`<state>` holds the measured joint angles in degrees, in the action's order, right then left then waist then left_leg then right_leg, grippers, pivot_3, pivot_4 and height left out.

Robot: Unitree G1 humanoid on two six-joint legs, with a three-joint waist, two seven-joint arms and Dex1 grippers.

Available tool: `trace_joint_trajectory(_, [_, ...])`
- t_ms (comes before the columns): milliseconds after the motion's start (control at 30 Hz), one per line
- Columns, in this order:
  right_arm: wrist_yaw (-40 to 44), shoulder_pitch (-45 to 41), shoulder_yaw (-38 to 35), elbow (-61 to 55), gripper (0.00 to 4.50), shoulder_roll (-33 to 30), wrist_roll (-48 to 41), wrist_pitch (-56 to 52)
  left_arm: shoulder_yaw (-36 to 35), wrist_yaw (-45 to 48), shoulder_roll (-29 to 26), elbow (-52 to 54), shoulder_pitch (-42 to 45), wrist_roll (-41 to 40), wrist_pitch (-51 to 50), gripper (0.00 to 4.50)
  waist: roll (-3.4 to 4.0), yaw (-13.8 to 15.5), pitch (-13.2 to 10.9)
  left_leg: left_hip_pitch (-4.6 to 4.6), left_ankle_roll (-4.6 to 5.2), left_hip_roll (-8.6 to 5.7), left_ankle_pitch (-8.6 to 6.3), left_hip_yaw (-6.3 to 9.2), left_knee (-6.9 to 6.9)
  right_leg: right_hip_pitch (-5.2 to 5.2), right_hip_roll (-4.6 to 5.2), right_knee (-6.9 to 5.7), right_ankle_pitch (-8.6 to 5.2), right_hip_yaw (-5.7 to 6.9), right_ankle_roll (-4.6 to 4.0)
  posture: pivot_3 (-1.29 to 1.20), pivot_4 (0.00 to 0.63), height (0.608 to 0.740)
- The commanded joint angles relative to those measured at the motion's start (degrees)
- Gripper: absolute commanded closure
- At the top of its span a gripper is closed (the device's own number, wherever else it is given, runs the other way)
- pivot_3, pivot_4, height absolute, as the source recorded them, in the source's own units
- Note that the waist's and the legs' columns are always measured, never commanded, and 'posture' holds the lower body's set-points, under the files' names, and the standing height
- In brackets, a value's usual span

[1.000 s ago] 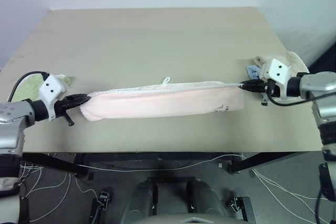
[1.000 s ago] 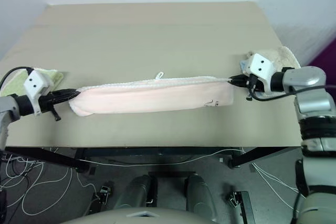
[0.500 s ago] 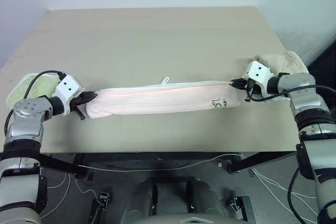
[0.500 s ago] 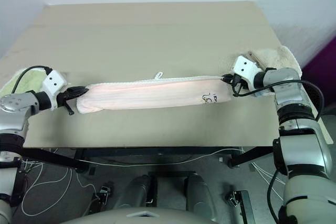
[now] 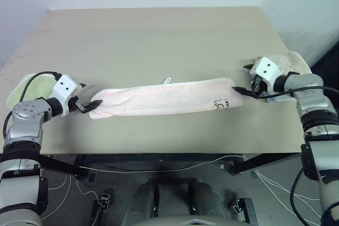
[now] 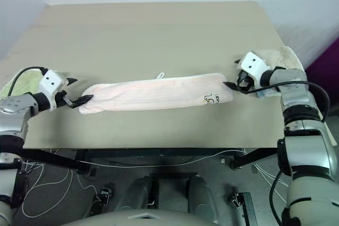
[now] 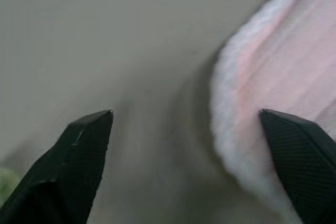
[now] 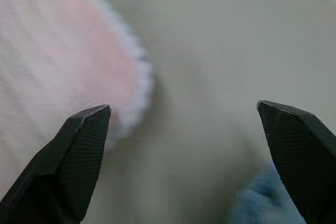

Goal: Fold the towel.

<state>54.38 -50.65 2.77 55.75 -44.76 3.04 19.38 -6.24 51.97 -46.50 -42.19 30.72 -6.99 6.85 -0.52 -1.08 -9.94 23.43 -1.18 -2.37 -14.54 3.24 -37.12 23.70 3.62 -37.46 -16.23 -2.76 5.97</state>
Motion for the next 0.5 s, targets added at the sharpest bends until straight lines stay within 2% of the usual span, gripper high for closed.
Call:
trace_joint_trajectory(33, [-0.9,2.8,-4.6,-8.9,0.00,-1.5,-4.4,-2.9,-4.6,-2.3,-0.6,0.6,0.1,-2.9,-1.0,0.01,-0.01,0.0,0.0,0.00,0.00,0.00,0.00,0.00,0.00,0.00,0.00,0.00,0.00,0.00,0.00,0.00,0.150,0.740])
trace_joint_trajectory(100, [-1.5,8.7,-8.8,-19.9,0.00,-1.2,-9.9,-11.4,-7.3,-3.5,-0.4,1.4,-0.7,-5.2,-2.7,0.01,-0.02,0.1,0.0,0.00,0.00,0.01,0.00,0.02,0.00,-0.01,0.01,-0.01,0.00,0.00,0.00,0.00,0.150,0.740])
trace_joint_trajectory(233, [-4.3,21.8,-16.1,-43.9,0.00,1.7,-24.8,-35.7,-10.9,-6.9,-0.4,2.8,-2.6,-6.7,-3.2,0.01,-0.05,0.3,0.0,0.06,0.01,0.02,0.00,0.10,-0.02,-0.02,0.10,-0.05,0.00,0.01,0.00,0.00,0.150,0.740])
trace_joint_trajectory(333, [-10.9,31.0,-21.7,-59.3,0.00,5.8,-37.9,-52.9,-12.7,-7.1,-0.1,8.1,-5.7,-8.5,-3.6,0.01,-0.06,0.3,0.0,0.04,0.01,0.02,-0.01,0.12,-0.06,-0.02,0.11,-0.08,0.00,0.00,0.00,0.00,0.150,0.740])
trace_joint_trajectory(433, [-19.2,37.6,-26.5,-69.2,0.00,10.6,-50.6,-66.9,-12.8,-3.5,0.9,18.1,-11.0,-11.7,-4.6,0.01,-0.07,0.3,0.1,0.04,0.01,0.03,-0.01,0.14,-0.03,-0.03,0.16,-0.03,0.00,-0.07,0.00,0.00,0.150,0.740])
trace_joint_trajectory(500, [-24.8,40.2,-29.6,-71.1,0.00,13.6,-57.9,-73.4,-12.5,-0.7,1.6,24.2,-13.8,-14.9,-7.1,0.01,-0.08,0.4,0.1,0.03,0.01,0.03,-0.01,0.14,-0.01,-0.06,0.19,0.01,0.00,-0.08,0.00,0.00,0.150,0.740])
